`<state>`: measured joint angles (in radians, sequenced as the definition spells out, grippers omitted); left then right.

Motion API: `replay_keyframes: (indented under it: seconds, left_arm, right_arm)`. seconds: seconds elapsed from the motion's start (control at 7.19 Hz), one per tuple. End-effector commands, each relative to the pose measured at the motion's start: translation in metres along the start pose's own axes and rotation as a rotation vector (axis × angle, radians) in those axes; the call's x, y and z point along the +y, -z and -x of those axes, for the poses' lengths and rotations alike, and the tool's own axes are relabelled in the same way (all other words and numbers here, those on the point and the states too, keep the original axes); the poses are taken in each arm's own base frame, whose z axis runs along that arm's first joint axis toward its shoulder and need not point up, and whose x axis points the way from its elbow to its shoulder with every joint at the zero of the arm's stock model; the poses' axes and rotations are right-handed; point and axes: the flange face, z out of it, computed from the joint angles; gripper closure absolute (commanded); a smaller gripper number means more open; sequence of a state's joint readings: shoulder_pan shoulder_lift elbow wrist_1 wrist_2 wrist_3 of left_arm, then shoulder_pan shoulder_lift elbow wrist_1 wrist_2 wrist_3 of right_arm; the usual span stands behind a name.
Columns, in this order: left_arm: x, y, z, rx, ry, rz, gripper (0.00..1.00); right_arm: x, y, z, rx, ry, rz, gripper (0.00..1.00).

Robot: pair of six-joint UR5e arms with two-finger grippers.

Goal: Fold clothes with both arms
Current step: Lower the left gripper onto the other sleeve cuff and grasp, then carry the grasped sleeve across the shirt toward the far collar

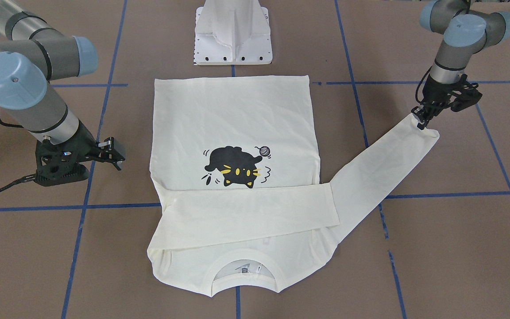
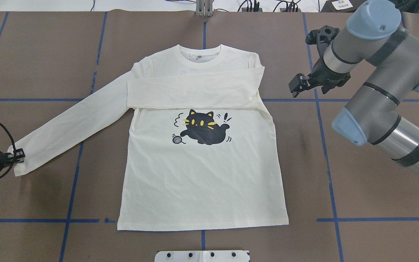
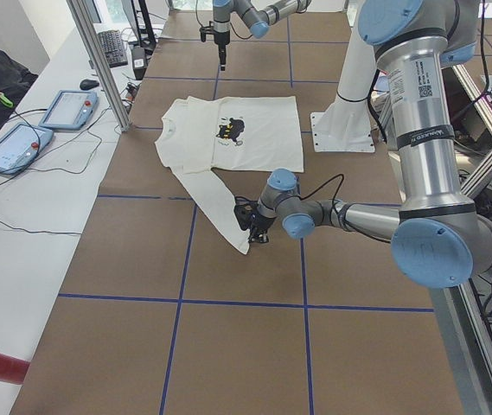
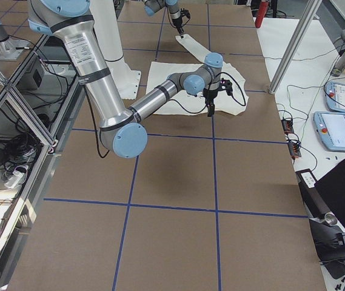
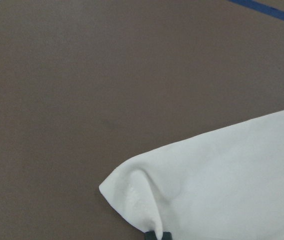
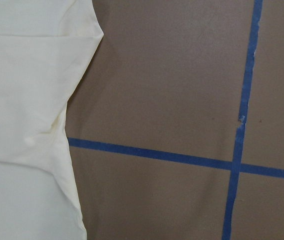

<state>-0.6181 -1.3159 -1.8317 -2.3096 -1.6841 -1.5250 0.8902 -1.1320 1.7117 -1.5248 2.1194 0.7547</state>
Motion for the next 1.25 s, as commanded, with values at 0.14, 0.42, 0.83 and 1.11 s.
replay_keyframes:
  seconds: [0.14, 0.42, 0.83, 1.11]
  left_arm:
    - [-0.005, 0.030, -0.097, -0.002, -0.023, -0.003, 1.00]
    - [-0.038, 0.059, -0.186, 0.045, -0.098, -0.050, 1.00]
    - [-0.071, 0.126, -0.326, 0.194, -0.140, -0.045, 1.00]
    - [-0.079, 0.153, -0.417, 0.291, -0.147, -0.058, 1.00]
  right_arm:
    - [0.025, 0.004, -0.023, -0.015, -0.020, 0.022, 0.00]
    - [0.048, 0.010, -0.057, 0.004, -0.050, 0.018, 0.00]
    - [0.076, 0.014, -0.125, 0.040, -0.112, 0.016, 0.00]
    - [0.099, 0.007, -0.168, 0.032, -0.122, -0.007, 0.00]
